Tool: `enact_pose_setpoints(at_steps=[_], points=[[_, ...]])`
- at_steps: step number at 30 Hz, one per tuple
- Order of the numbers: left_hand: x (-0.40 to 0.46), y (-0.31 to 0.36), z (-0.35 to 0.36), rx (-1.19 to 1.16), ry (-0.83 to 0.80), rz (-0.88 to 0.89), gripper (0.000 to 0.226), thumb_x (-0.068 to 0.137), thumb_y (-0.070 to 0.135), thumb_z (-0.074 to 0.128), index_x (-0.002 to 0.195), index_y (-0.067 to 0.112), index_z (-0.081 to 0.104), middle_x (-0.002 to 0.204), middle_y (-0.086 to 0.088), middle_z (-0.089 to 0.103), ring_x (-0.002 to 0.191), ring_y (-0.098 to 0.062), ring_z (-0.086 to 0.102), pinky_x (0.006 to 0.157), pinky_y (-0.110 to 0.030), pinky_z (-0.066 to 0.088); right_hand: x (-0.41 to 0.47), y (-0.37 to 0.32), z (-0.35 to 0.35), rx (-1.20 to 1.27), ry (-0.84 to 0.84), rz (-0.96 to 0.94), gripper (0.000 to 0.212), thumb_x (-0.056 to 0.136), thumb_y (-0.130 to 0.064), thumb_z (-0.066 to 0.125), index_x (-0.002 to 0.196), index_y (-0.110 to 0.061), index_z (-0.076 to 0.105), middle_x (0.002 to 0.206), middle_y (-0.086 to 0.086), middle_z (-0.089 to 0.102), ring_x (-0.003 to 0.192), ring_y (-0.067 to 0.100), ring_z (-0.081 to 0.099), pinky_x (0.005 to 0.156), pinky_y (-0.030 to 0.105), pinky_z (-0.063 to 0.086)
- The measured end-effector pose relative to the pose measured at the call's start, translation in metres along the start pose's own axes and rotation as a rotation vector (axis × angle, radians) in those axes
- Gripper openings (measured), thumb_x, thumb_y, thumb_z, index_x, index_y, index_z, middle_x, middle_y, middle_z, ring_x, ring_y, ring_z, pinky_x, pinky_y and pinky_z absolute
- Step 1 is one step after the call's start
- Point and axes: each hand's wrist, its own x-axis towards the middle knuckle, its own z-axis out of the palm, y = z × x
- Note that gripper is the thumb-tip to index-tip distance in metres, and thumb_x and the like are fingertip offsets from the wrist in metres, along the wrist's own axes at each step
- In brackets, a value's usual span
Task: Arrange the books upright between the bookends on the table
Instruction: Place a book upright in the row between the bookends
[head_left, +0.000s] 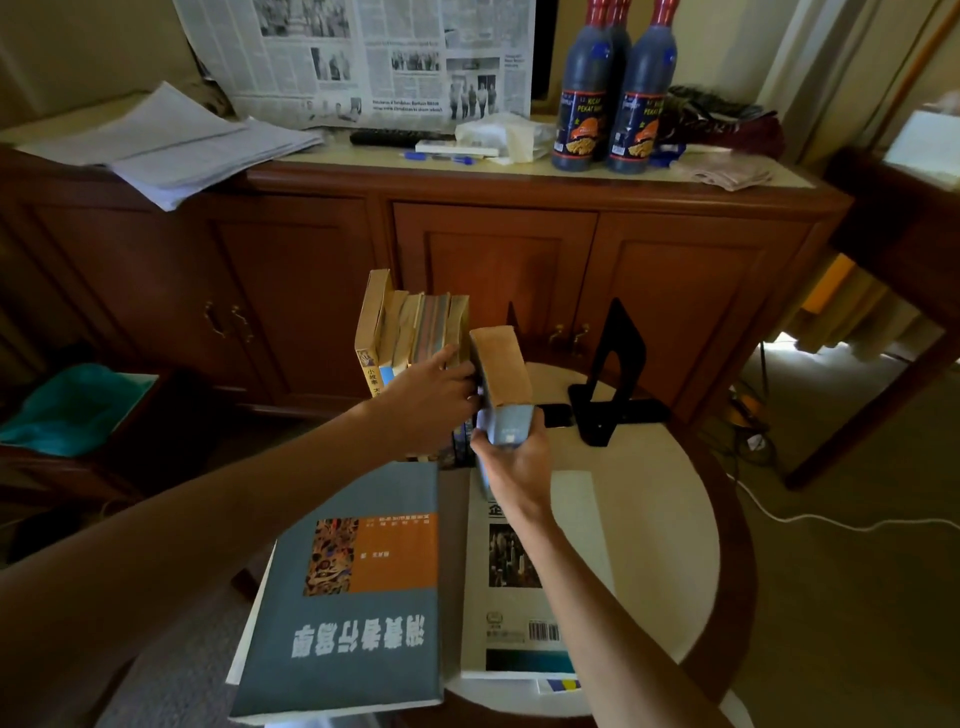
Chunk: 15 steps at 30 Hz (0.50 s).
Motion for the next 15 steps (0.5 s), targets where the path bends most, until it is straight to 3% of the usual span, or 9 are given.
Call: enact_pose_setpoints(at_steps=[3, 7, 10, 12, 15], points=[[0.0, -0.019, -0.007, -0.204, 0.142, -0.052, 0.038, 0.085, 0.028, 0.057, 0.121, 0.02, 0.063, 0.129, -0.002, 0.06, 0.125, -0.021, 0.047, 0.113, -0.046, 0.03, -0.001, 0.008, 0.004, -0.046, 0.058, -0.048, 0.059, 0.066, -0.035, 0.078, 0.113, -0.014, 0.048, 0.105, 0.01, 0.058, 0.092, 0.02, 0.063, 0.077, 0.025, 0.055], [0.014, -0.052, -0.023, -0.728, 0.33, -0.37, 0.029, 0.09, 0.031, 0.053, 0.116, 0.02, 0.061, 0.123, -0.002, 0.06, 0.119, -0.023, 0.047, 0.103, -0.045, 0.039, 0.01, 0.011, -0.006, -0.121, -0.049, 0.066, 0.067, 0.07, -0.032, 0.083, 0.115, -0.013, 0.038, 0.114, 0.004, 0.045, 0.106, 0.014, 0.05, 0.087, 0.015, 0.043], [0.043, -0.063, -0.021, -0.877, 0.189, -0.519, 0.041, 0.096, 0.05, 0.047, 0.123, 0.02, 0.055, 0.126, -0.006, 0.057, 0.122, -0.028, 0.046, 0.099, -0.046, 0.038, 0.02, 0.009, -0.019, -0.074, -0.166, 0.198, 0.077, 0.068, -0.028, 0.089, 0.123, -0.015, 0.037, 0.119, 0.001, 0.049, 0.109, 0.013, 0.053, 0.089, 0.022, 0.046], [0.063, -0.067, -0.013, -0.927, 0.091, -0.525, 0.05, 0.096, 0.059, 0.043, 0.126, 0.02, 0.054, 0.129, -0.007, 0.057, 0.125, -0.03, 0.047, 0.101, -0.049, 0.036, 0.029, 0.011, -0.028, -0.065, -0.3, 0.255, 0.073, 0.063, -0.027, 0.093, 0.121, -0.02, 0.047, 0.113, -0.002, 0.061, 0.1, 0.011, 0.063, 0.088, 0.026, 0.053], [0.086, -0.075, 0.002, -1.023, -0.078, -0.528, 0.056, 0.096, 0.065, 0.035, 0.125, 0.021, 0.056, 0.128, -0.008, 0.059, 0.125, -0.031, 0.05, 0.105, -0.055, 0.034, 0.043, 0.017, -0.038, -0.129, -0.487, 0.339, 0.091, 0.055, -0.038, 0.095, 0.131, -0.025, 0.047, 0.12, -0.007, 0.065, 0.102, 0.009, 0.067, 0.092, 0.032, 0.054]])
